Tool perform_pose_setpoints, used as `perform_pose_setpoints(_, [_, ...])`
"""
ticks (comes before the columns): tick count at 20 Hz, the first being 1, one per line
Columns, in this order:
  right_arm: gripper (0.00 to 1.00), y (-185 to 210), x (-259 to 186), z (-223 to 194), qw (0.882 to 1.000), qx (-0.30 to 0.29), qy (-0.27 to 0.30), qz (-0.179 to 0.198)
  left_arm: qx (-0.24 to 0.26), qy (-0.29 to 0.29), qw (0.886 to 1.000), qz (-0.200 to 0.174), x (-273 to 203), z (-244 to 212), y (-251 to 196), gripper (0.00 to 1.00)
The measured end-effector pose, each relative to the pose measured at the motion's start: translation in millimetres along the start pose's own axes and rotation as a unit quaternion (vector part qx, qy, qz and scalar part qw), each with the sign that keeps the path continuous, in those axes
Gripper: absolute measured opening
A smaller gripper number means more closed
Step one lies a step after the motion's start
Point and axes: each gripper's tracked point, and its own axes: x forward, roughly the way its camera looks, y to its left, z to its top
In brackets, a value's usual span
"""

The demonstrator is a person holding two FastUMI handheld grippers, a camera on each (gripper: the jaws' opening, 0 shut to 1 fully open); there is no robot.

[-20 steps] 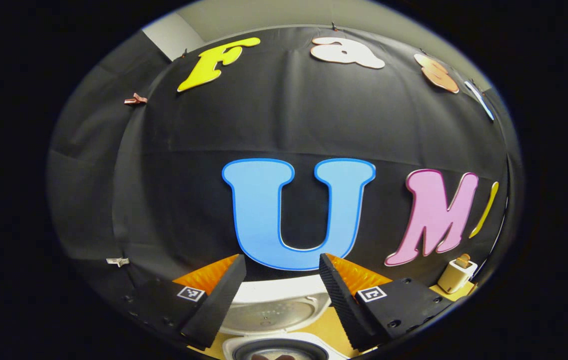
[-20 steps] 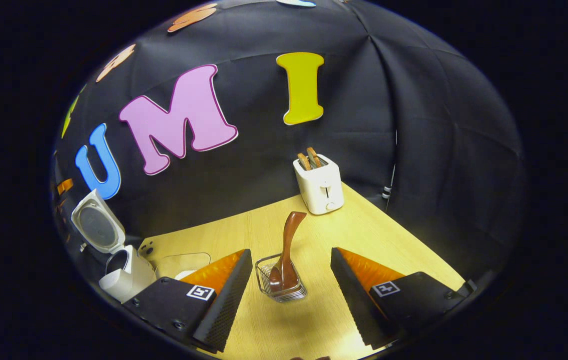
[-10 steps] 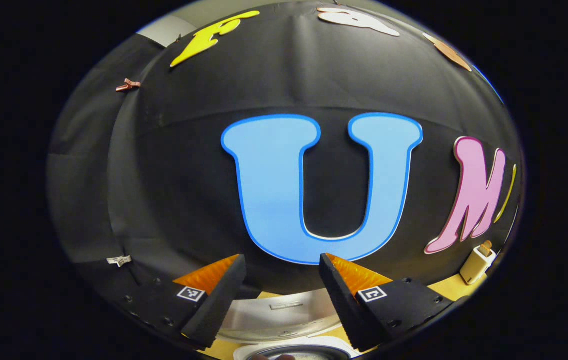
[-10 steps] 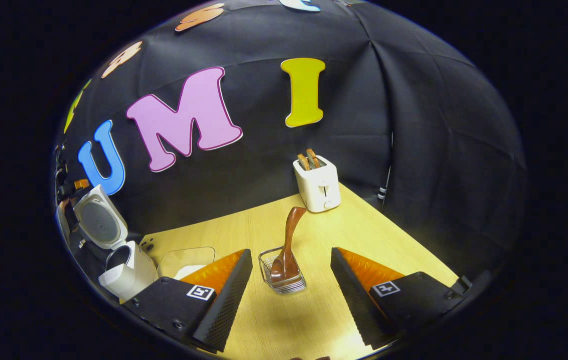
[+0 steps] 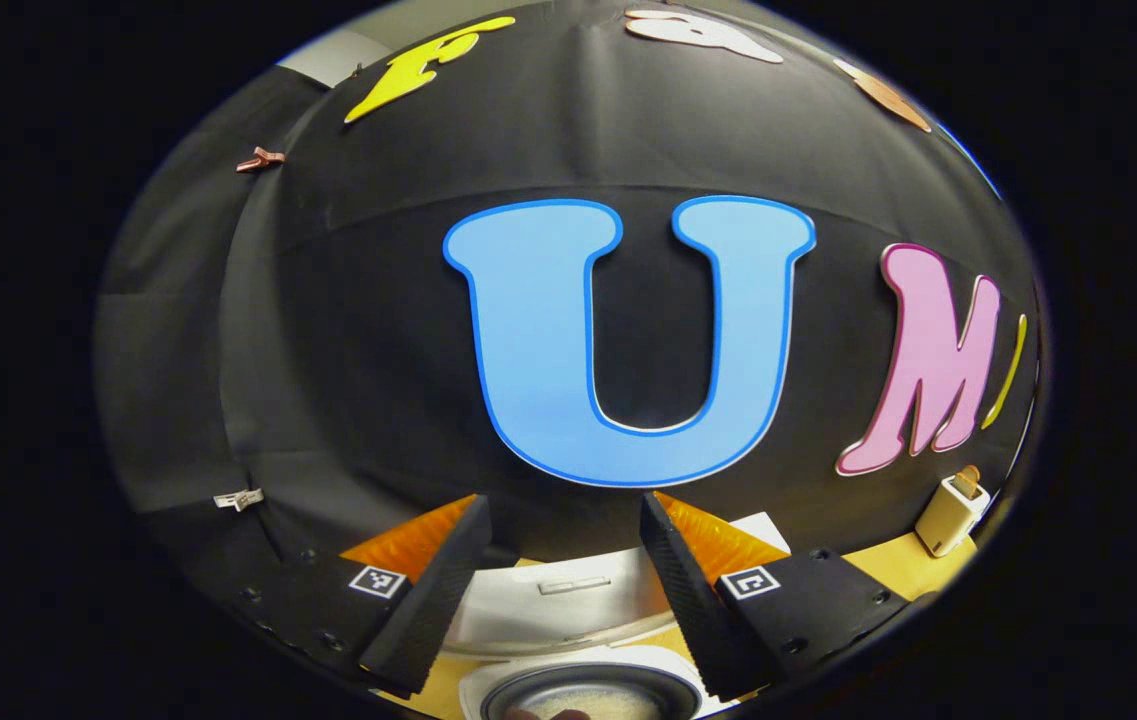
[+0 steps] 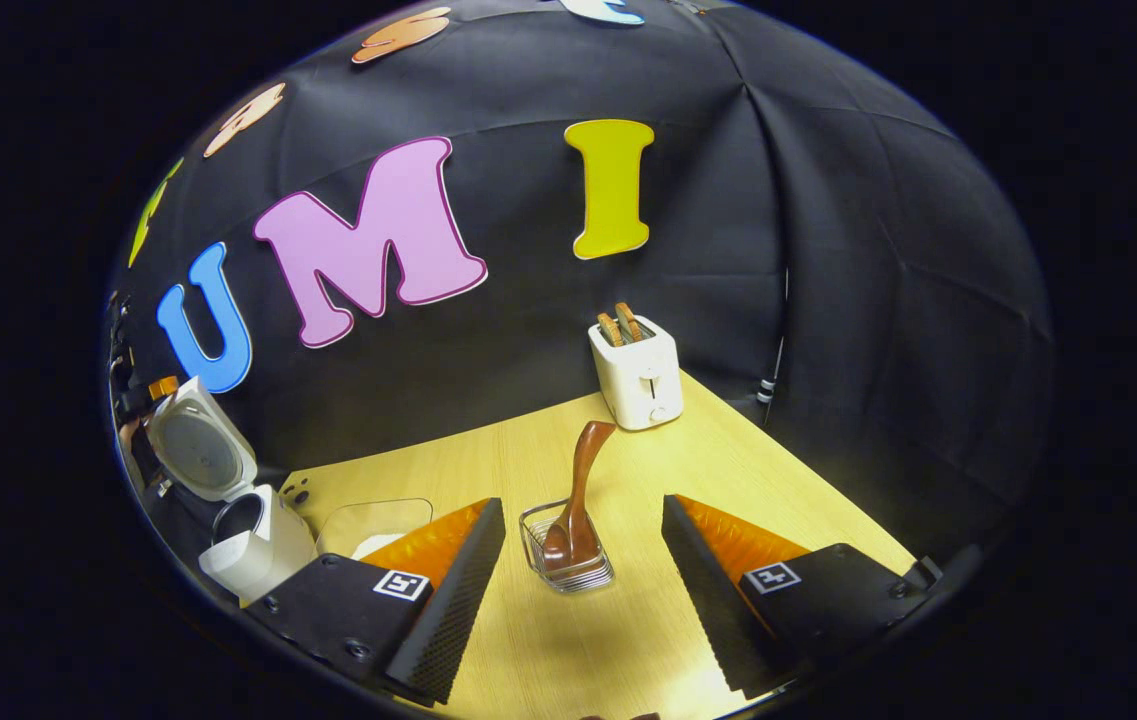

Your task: Close the left gripper, press the button to open the rice cooker; take a wooden spoon from the chopstick holder with the right hand, scoop a spoonful of rice and pour it into the rice cooker, then put the wooden spoon back into the chopstick holder.

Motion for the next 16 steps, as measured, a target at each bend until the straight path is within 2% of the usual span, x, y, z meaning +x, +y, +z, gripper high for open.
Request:
perform_pose_setpoints(5, [0.98, 6.1, 4.0, -1.7, 1.0, -0.001, 0.003, 0.008, -0.006, 0.027, 1.0, -0.009, -50.8, -29.0, -16.8, 0.99])
perform_pose_setpoints(11, [0.98, 9.1, 10.7, -2.7, 1.0, 0.0, 0.007, 0.01, -0.033, 0.114, 0.993, -0.019, -108.3, -92.9, -37.5, 0.98])
perform_pose_setpoints(14, [0.98, 11.0, 14.1, -5.1, 1.0, -0.003, 0.012, 0.012, -0.043, 0.15, 0.987, -0.032, -121.0, -131.0, -48.0, 0.98])
perform_pose_setpoints(16, [0.98, 12.2, 15.0, -7.2, 1.0, -0.005, 0.015, 0.013, -0.031, 0.165, 0.985, -0.031, -125.6, -151.6, -49.6, 0.99])
